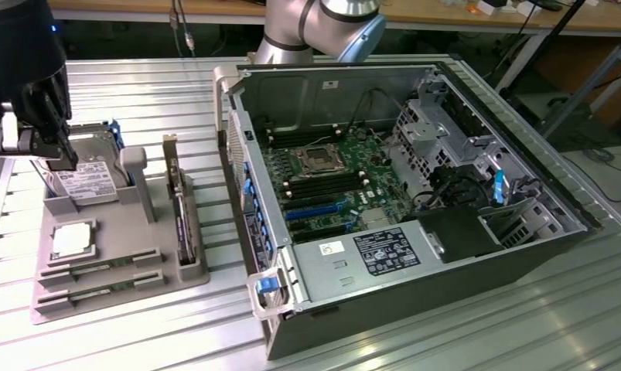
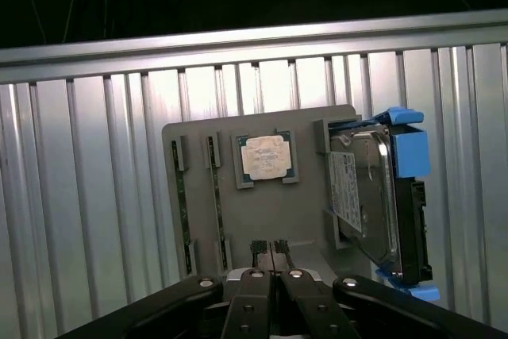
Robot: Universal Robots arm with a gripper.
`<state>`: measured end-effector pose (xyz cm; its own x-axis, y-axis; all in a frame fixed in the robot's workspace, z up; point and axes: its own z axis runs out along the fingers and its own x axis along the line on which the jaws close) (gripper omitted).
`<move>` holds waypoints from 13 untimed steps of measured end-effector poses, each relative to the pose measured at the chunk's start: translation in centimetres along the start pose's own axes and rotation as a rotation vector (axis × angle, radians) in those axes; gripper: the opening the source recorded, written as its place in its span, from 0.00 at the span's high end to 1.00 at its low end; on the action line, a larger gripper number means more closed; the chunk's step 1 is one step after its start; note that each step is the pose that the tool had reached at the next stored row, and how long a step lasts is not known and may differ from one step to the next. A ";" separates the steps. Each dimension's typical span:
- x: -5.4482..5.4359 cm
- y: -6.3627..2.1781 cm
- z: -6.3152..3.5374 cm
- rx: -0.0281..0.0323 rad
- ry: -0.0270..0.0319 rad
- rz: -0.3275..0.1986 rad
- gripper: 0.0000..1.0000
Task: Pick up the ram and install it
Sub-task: 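Pick up the ram and move it above insertion slot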
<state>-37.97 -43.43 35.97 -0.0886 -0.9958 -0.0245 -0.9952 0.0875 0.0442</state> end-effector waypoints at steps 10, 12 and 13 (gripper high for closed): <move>0.0 -0.06 1.43 0.0000 0.0000 -0.002 0.89; 0.0 -0.08 1.87 -0.0001 0.0003 -0.007 0.89; 0.1 -0.10 2.34 -0.0003 0.0006 -0.014 0.89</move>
<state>-37.97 -43.43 33.62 -0.0747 -0.9969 -0.0245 -0.9963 0.0736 0.0442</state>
